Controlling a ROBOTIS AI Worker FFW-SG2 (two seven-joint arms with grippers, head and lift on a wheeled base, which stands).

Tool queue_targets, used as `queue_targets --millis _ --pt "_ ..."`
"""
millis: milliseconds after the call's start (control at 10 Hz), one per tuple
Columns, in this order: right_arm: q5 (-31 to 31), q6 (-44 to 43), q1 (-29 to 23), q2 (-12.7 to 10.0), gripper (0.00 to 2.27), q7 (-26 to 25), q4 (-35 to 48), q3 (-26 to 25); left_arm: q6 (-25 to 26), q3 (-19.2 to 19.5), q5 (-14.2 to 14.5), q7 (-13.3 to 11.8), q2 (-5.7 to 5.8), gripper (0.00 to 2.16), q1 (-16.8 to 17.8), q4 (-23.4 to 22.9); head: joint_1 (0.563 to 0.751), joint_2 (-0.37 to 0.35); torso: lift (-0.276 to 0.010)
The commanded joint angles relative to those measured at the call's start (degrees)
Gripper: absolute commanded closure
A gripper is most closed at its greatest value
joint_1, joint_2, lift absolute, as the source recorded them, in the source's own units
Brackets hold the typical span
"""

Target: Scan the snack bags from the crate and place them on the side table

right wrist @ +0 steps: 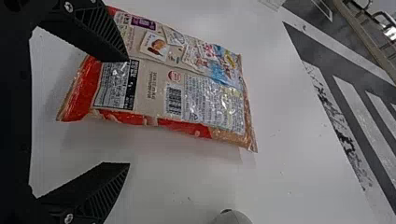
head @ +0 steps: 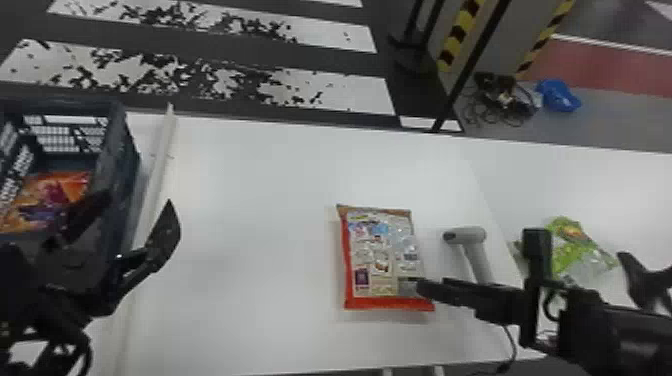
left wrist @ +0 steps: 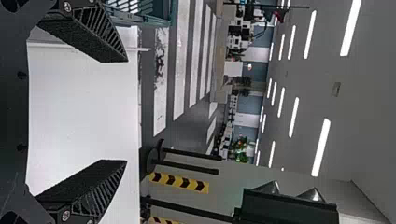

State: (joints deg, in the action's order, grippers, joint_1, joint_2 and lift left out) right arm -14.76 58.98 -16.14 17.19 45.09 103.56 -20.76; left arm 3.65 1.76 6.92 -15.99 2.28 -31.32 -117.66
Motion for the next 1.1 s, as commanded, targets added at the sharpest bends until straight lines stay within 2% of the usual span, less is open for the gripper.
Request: queue_targets --millis 0,200,300,400,500,600,800,1000 --pt "1.1 -0.1 1.4 0.5 0.08 0.2 -1.9 1.7 0.0 0.0 0.0 0.0 0.00 0.10 0.1 0.2 0.695 -0.195 -0.095" --pt "1.9 -0.3 2.4 0.9 0.12 1.4 -4.0 2.8 0.0 0.0 0.0 0.0 0.00 0.10 0.1 0.2 0.695 -0.189 -0.095" --pt "2.0 -0.7 3.0 1.0 0.23 2.0 -5.1 3.1 0.0 0.0 -0.1 -0.1 0.00 0.10 0.1 0.2 0.695 -0.185 -0.095" --pt "2.6 -1.5 3.2 1.2 0.80 3.9 -5.6 3.3 0.2 0.0 0.0 -0.1 0.00 0.10 0.1 0.2 0.695 -0.182 -0.095" --pt "2.9 -1.2 3.4 1.2 1.95 4.4 -5.6 3.3 0.5 0.0 0.0 -0.2 -0.17 0.10 0.1 0.2 0.695 -0.178 -0.095" --pt "3.0 -0.8 3.4 1.7 2.18 5.6 -5.7 3.0 0.5 0.0 0.0 -0.2 -0.09 0.10 0.1 0.2 0.695 -0.177 -0.095" --pt "0.7 -0.7 3.4 1.8 2.25 9.7 -5.7 0.5 0.9 0.0 0.0 -0.2 -0.17 0.10 0.1 0.0 0.695 -0.177 -0.095" --pt "-4.6 0.6 3.2 1.8 2.25 13.0 -5.4 -4.5 1.1 0.0 0.0 -0.3 -0.09 0.10 0.1 -0.1 0.695 -0.183 -0.095"
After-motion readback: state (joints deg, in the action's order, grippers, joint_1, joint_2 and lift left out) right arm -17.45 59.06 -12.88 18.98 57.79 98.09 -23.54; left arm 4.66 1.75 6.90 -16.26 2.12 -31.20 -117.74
